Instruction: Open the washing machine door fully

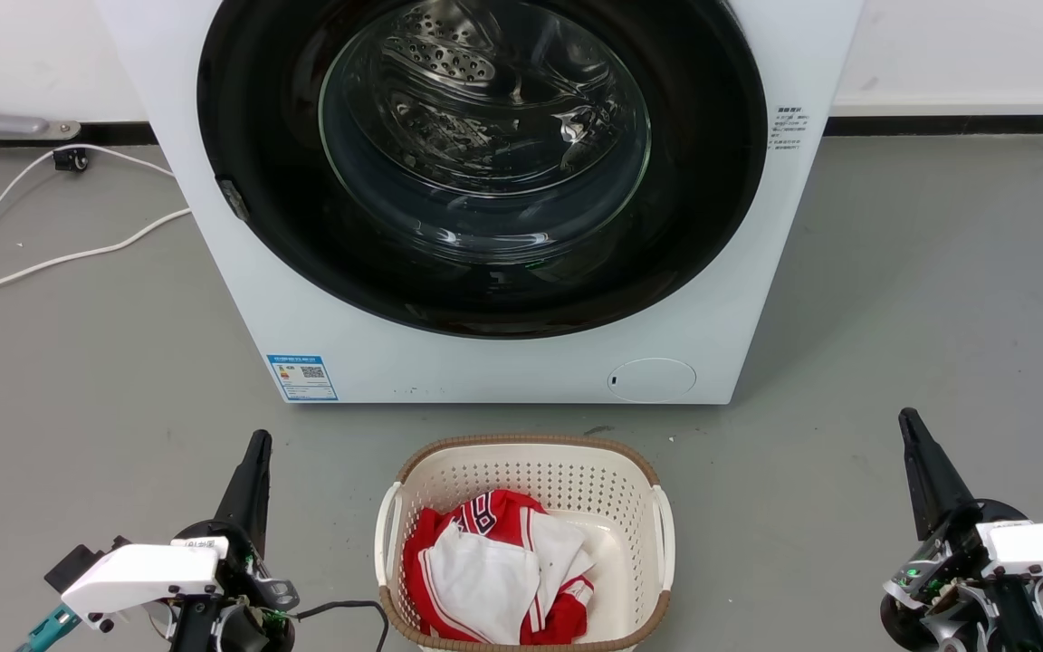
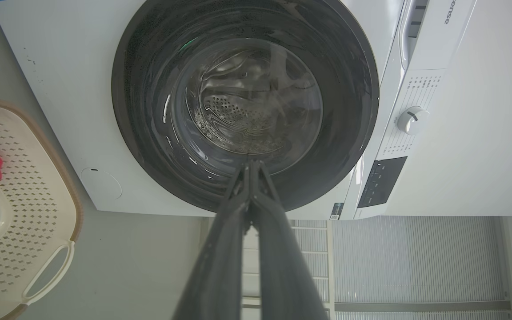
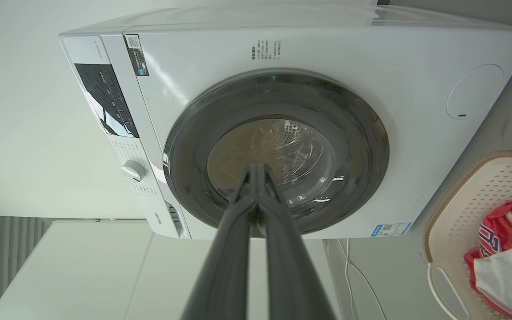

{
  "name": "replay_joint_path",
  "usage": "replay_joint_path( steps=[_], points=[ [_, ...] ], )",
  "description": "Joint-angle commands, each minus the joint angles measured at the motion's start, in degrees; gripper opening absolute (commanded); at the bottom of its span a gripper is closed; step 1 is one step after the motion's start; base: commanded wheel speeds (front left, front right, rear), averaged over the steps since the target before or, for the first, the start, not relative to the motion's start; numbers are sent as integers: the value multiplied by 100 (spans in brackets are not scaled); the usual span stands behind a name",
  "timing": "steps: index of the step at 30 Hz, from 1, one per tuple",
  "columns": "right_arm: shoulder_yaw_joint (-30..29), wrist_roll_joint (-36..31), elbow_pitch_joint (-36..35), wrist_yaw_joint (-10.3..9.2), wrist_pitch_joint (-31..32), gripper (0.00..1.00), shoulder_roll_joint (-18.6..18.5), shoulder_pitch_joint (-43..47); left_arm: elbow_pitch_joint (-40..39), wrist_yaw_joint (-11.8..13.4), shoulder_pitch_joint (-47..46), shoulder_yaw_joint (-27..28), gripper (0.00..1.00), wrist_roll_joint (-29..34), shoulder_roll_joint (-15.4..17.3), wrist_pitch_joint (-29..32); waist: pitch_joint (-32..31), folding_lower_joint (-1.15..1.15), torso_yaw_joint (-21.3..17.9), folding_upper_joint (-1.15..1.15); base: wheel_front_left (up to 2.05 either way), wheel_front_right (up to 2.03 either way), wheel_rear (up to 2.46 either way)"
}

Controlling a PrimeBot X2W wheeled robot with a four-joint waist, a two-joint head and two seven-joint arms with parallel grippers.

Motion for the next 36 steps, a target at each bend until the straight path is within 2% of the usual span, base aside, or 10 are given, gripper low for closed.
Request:
replay_joint_path(
  steps=[1,12,13,30,36],
  points=[
    [-11,-37,10,0,14,0,14,-79,5,-16,-40,8,0,26,-1,9,0,0,0,0,0,0,0],
    [-23,-52,10,0,27,0,23,-81,5,-16,-41,21,0,37,-10,24,0,0,0,0,0,0,0],
    [-16,-9,5,0,7,100,10,0,5,0,-1,9,100,9,-9,1,0,0,0,0,0,0,0],
    [182,-313,-242,0,-389,100,30,187,-244,-1,57,-295,100,268,-35,-393,5,0,-10,0,0,0,0],
    [186,-896,-445,0,-539,100,34,211,-510,-2,41,-292,100,678,-37,-542,10,0,-15,0,0,0,0]
  ],
)
